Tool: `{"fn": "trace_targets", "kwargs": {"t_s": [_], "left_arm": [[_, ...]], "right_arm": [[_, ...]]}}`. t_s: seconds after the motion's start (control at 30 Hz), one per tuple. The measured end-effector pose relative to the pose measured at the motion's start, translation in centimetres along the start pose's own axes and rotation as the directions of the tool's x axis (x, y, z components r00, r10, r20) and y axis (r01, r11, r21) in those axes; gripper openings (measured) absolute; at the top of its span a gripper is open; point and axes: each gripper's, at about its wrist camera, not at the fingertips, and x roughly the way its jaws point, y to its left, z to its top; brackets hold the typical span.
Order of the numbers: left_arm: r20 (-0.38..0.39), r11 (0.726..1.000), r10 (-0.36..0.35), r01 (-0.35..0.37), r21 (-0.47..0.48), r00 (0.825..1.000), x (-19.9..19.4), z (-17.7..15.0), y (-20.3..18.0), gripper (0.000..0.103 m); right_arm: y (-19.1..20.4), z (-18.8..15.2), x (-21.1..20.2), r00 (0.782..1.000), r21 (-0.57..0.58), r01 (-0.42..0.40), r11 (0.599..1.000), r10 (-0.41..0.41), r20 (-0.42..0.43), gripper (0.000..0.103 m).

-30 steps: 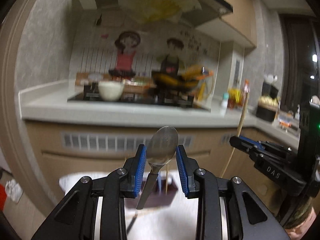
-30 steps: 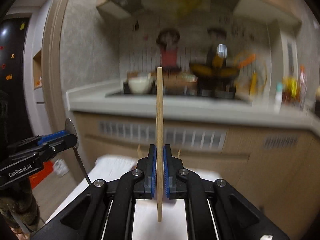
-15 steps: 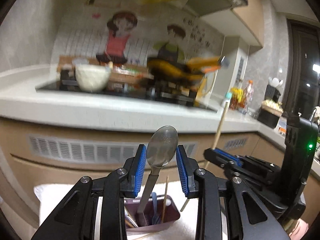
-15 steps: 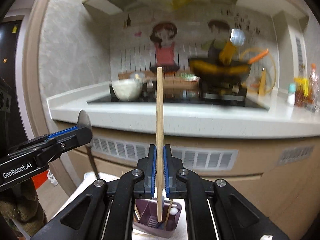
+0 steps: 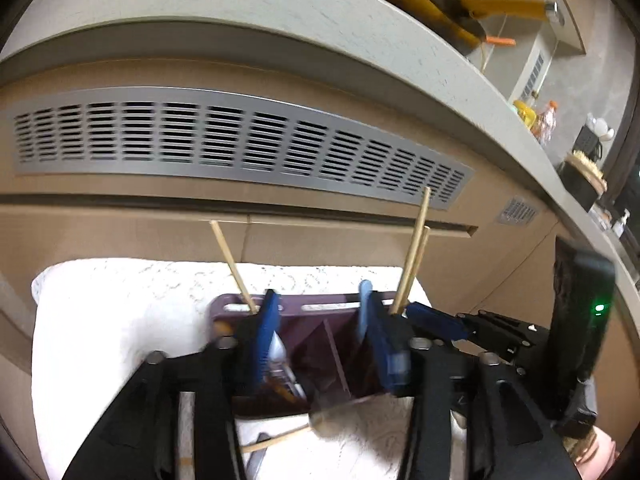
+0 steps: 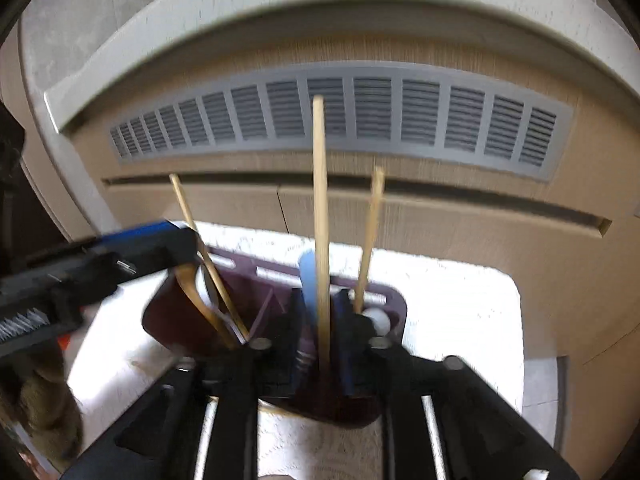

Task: Organize utensils
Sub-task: 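Lower both held utensils into the caddy and open both tools, then grasp the black-handled steel spoon with the right tool while the left tool approaches the last chopstick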

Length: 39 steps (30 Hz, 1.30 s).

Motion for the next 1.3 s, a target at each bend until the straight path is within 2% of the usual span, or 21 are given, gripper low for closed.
{"fn": "trace_targets", "kwargs": {"t_s": [0.03, 0.13, 0.27, 0.4, 0.47, 0.57, 0.6, 0.63, 0.73, 0.8, 0.93, 1.07, 1.2, 1.3], "left_arm": [[0.011, 1.0, 0.01, -0.01, -0.006, 1.0, -0.7, -0.4, 0.7, 0.059], [0.004, 0.997, 0.072, -0.072, -0.029, 0.997, -1.9, -2.0, 3.3, 0.06], [-0.061, 0.985, 0.118, -0.125, -0.12, 0.991, -2.8, -6.1, 7.6, 0.06], [-0.151, 0.983, 0.132, -0.149, -0.105, 0.98, -3.8, -12.3, 8.5, 0.06], [-0.189, 0.979, 0.174, -0.191, -0.075, 0.966, -4.5, -15.4, 8.5, 0.06], [-0.193, 0.951, 0.287, -0.304, -0.063, 0.938, -6.2, -19.1, 8.7, 0.06], [-0.182, 0.942, 0.32, -0.333, -0.046, 0.93, -6.8, -19.9, 8.8, 0.06], [-0.176, 0.925, 0.364, -0.377, -0.045, 0.914, -7.5, -20.7, 8.9, 0.061], [-0.158, 0.89, 0.434, -0.449, -0.081, 0.887, -9.4, -21.9, 9.7, 0.065], [-0.152, 0.88, 0.45, -0.466, -0.094, 0.88, -10.2, -22.2, 10.2, 0.067], [-0.136, 0.878, 0.458, -0.471, -0.087, 0.878, -11.7, -22.7, 10.5, 0.07], [-0.12, 0.886, 0.442, -0.453, -0.095, 0.889, -12.7, -22.9, 10.4, 0.072], [-0.116, 0.895, 0.424, -0.435, -0.093, 0.898, -12.7, -22.4, 9.8, 0.074], [-0.117, 0.901, 0.415, -0.426, -0.086, 0.902, -12.5, -22.4, 9.5, 0.075]], "right_arm": [[0.2, -0.4, -0.2, 1.0, -0.005, 0.004, 1.0, -0.004, 0.002, 0.028], [0.9, -1.6, -1.6, 1.0, -0.01, 0.025, 1.0, -0.025, 0.017, 0.029], [4.0, -4.4, -3.8, 0.999, -0.051, 0.016, 0.999, -0.014, 0.033, 0.03], [7.4, -7.4, -3.1, 0.997, -0.101, -0.059, 0.993, 0.054, -0.05, 0.045], [9.2, -9.1, -1.9, 0.991, -0.105, -0.093, 0.99, 0.082, -0.105, 0.045], [11.3, -10.9, -0.1, 0.979, -0.086, -0.123, 0.989, 0.107, -0.172, 0.046], [12.0, -11.4, 0.6, 0.973, -0.071, -0.134, 0.988, 0.118, -0.197, 0.046], [12.9, -11.8, 1.4, 0.967, -0.052, -0.138, 0.989, 0.123, -0.221, 0.046], [15.0, -12.8, 3.1, 0.959, 0.022, -0.129, 0.991, 0.13, -0.251, 0.046], [16.4, -13.0, 4.6, 0.952, 0.055, -0.112, 0.992, 0.123, -0.281, 0.046], [18.3, -13.0, 5.9, 0.963, 0.01, 0.01, 1.0, -0.007, -0.269, 0.046], [19.2, -13.9, 5.3, 0.958, -0.088, -0.008, 0.996, -0.018, -0.286, 0.045], [18.2, -14.8, 3.7, 0.954, -0.141, -0.023, 0.99, -0.021, -0.3, 0.026], [16.1, -16.0, 1.8, 0.95, -0.133, -0.068, 0.989, 0.023, -0.313, 0.016]]}}
